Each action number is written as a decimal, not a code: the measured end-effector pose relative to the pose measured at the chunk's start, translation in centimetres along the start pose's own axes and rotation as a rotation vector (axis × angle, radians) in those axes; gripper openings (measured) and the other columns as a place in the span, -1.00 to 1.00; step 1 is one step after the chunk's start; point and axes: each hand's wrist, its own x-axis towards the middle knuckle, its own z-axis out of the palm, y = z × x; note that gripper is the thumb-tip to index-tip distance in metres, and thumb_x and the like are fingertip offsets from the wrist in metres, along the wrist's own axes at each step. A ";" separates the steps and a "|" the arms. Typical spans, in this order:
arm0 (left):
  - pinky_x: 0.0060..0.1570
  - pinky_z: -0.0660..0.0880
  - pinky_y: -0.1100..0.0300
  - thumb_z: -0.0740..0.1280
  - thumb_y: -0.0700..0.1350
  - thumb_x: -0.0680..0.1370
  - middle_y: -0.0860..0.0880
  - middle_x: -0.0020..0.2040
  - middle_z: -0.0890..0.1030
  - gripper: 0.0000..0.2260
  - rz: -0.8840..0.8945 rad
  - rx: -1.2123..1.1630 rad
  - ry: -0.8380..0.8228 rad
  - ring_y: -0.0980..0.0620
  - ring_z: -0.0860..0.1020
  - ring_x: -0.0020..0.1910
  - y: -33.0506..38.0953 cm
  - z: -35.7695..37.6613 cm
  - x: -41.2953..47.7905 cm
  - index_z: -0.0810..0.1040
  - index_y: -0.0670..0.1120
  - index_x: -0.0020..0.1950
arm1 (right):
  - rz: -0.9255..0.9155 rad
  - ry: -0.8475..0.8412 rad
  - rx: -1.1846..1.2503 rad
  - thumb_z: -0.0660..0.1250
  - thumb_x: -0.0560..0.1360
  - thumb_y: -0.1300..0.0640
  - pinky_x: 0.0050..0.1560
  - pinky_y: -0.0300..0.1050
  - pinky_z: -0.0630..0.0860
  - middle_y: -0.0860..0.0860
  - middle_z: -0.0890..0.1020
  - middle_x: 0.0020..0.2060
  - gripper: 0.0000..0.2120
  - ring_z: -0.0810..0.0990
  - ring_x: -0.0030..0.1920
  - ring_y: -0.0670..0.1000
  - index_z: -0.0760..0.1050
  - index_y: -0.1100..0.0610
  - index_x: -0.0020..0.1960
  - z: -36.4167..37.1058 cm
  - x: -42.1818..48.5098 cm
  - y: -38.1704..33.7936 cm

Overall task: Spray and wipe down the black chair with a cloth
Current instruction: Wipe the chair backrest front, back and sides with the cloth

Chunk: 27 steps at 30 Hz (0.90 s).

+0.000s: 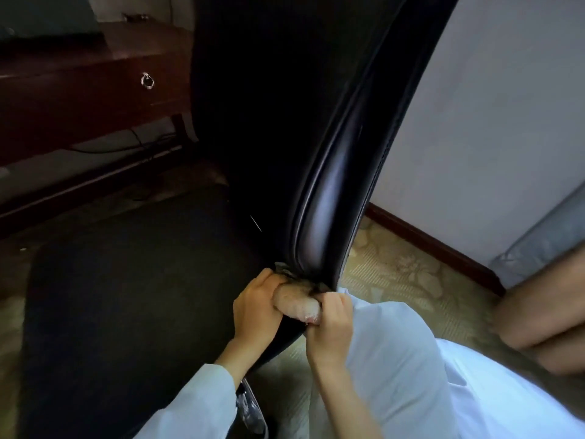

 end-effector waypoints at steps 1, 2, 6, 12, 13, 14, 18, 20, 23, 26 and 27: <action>-0.30 0.38 0.20 0.35 -0.16 0.49 0.10 -0.07 0.57 -0.87 0.006 0.030 -0.037 0.04 0.57 -0.14 -0.2 0.3 0.0 0.62 0.03 -0.02 | 0.106 -0.028 0.014 0.18 0.24 0.35 -0.21 -0.25 0.26 -0.01 0.45 -0.33 -0.84 0.33 -0.23 -0.06 0.35 0.10 -0.31 0.6 -0.8 0.2; -0.29 0.42 0.18 0.34 -0.15 0.48 0.10 -0.06 0.58 -0.86 0.026 0.058 -0.066 0.04 0.57 -0.12 -0.5 0.7 -0.1 0.63 0.03 -0.01 | 0.202 -0.047 0.023 0.13 0.24 0.32 -0.23 -0.26 0.24 -0.01 0.45 -0.31 -0.84 0.33 -0.23 -0.06 0.34 0.07 -0.30 1.2 -1.5 0.5; -0.31 0.47 0.19 0.38 -0.19 0.43 0.08 -0.07 0.59 -0.83 0.049 0.068 -0.073 0.03 0.59 -0.15 -1.6 1.9 0.1 0.63 0.01 -0.03 | 0.324 -0.031 0.020 0.11 0.22 0.32 -0.30 -0.36 0.21 0.01 0.46 -0.30 -0.82 0.36 -0.23 -0.02 0.44 0.17 -0.28 2.4 -1.9 0.8; -0.23 0.53 0.15 0.33 -0.15 0.45 0.16 -0.06 0.57 -0.84 0.050 -0.148 0.089 0.11 0.58 -0.12 -0.1 0.1 0.3 0.62 0.02 -0.02 | 0.105 0.077 0.036 0.10 0.27 0.33 -0.07 -0.40 0.30 0.01 0.51 -0.31 -0.82 0.37 -0.18 -0.04 0.46 0.17 -0.25 0.1 0.0 -1.1; -0.21 0.53 0.17 0.31 -0.13 0.44 0.17 -0.06 0.57 -0.83 0.075 -0.183 0.118 0.13 0.58 -0.10 0.5 -0.7 0.5 0.62 0.02 -0.02 | 0.042 0.095 0.044 0.15 0.27 0.38 -0.07 -0.36 0.32 -0.01 0.52 -0.30 -0.80 0.40 -0.17 -0.01 0.48 0.17 -0.23 -0.8 0.6 -1.9; -0.19 0.53 0.20 0.30 -0.13 0.44 0.17 -0.05 0.58 -0.83 0.107 -0.204 0.142 0.15 0.58 -0.09 1.0 -1.6 0.6 0.63 0.01 -0.02 | -0.021 0.111 0.045 0.21 0.25 0.43 -0.10 -0.29 0.35 -0.03 0.53 -0.28 -0.77 0.42 -0.16 0.00 0.50 0.18 -0.22 -1.7 1.2 -2.6; -0.22 0.52 0.24 0.43 -0.33 0.38 0.10 -0.07 0.59 -0.79 0.249 -0.234 0.272 0.13 0.58 -0.11 3.2 -5.3 0.5 0.65 -0.09 -0.04 | -0.286 0.200 0.066 0.29 0.30 0.49 0.06 -0.34 0.34 0.02 0.63 -0.17 -0.77 0.46 -0.05 0.02 0.60 0.25 -0.17 -5.9 3.8 -5.7; -0.23 0.52 0.22 0.47 -0.36 0.37 0.03 -0.08 0.60 -0.78 0.330 -0.238 0.366 0.08 0.59 -0.13 5.4 -7.8 1.3 0.65 -0.13 -0.04 | -0.421 0.276 0.084 0.29 0.37 0.49 0.12 -0.23 0.38 0.08 0.66 -0.14 -0.81 0.49 -0.02 0.06 0.61 0.30 -0.14 -8.3 6.2 -7.7; -0.25 0.53 0.07 0.43 -0.30 0.42 -0.02 -0.09 0.60 -0.85 0.451 -0.245 0.486 0.01 0.59 -0.13 10.1 -12.4 3.9 0.64 -0.14 -0.04 | -0.563 0.418 0.116 0.31 0.39 0.50 0.09 -0.13 0.43 0.11 0.66 -0.14 -0.83 0.48 -0.01 0.07 0.61 0.32 -0.14 -11.9 10.7 -11.7; -0.26 0.52 -0.01 0.40 -0.24 0.44 -0.03 -0.09 0.59 -0.88 0.531 -0.211 0.586 -0.02 0.58 -0.14 13.8 -16.6 7.0 0.63 -0.12 -0.04 | -0.655 0.493 0.159 0.32 0.40 0.41 0.03 -0.18 0.42 0.11 0.65 -0.16 -0.90 0.47 -0.02 0.07 0.60 0.31 -0.13 -14.9 14.8 -15.6; -0.27 0.51 -0.01 0.39 -0.23 0.44 -0.03 -0.10 0.59 -0.89 0.539 -0.194 0.609 -0.01 0.57 -0.15 14.6 -17.5 7.8 0.62 -0.11 -0.05 | -0.665 0.505 0.160 0.32 0.40 0.39 0.01 -0.20 0.42 0.11 0.64 -0.17 -0.90 0.46 -0.02 0.06 0.59 0.31 -0.13 -15.5 15.8 -16.5</action>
